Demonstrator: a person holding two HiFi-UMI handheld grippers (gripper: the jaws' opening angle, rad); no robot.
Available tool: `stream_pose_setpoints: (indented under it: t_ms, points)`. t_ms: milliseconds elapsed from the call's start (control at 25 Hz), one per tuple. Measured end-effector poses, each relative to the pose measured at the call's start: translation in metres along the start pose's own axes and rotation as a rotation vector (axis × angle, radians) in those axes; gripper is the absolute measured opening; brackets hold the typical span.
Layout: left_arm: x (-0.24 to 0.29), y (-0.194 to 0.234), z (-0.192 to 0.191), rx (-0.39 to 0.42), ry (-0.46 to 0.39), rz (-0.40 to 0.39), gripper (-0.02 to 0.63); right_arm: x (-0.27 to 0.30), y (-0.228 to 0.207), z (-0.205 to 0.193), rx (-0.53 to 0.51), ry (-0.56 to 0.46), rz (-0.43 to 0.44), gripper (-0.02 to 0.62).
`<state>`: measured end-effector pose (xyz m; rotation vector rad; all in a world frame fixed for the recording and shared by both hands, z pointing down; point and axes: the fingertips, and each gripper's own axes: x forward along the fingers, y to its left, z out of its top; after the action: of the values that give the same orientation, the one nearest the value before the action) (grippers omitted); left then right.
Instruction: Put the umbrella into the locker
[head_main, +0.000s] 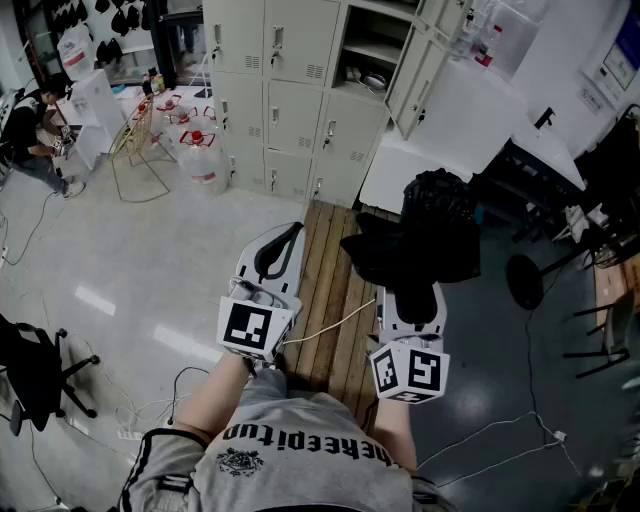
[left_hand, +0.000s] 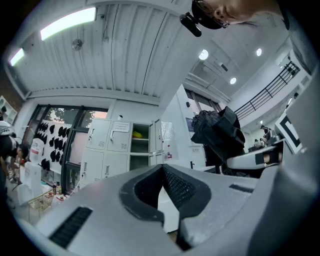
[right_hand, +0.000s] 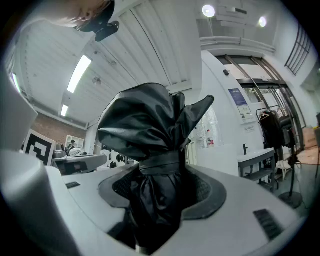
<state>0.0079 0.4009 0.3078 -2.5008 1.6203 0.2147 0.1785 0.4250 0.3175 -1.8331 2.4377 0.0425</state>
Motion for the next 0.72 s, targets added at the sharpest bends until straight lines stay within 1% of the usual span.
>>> stream_pose_setpoints:
  t_ms: [160, 320, 560, 720]
  points:
    - [0.002, 0.000, 0.001, 0.003, 0.000, 0.002, 0.003, 0.002, 0.000, 0.002, -0.002, -0.012, 0.010, 0.247]
    - [0.006, 0.004, 0.000, 0.005, -0.009, -0.005, 0.003, 0.007, 0.001, 0.000, -0.001, -0.001, -0.002, 0.247]
    - [0.015, 0.019, 0.000, 0.008, -0.015, -0.007, 0.003, 0.023, 0.007, -0.001, -0.003, -0.001, -0.004, 0.247]
    - [0.024, 0.032, 0.002, 0.016, -0.035, -0.009, 0.003, 0.037, 0.011, -0.003, -0.010, 0.004, -0.005, 0.247]
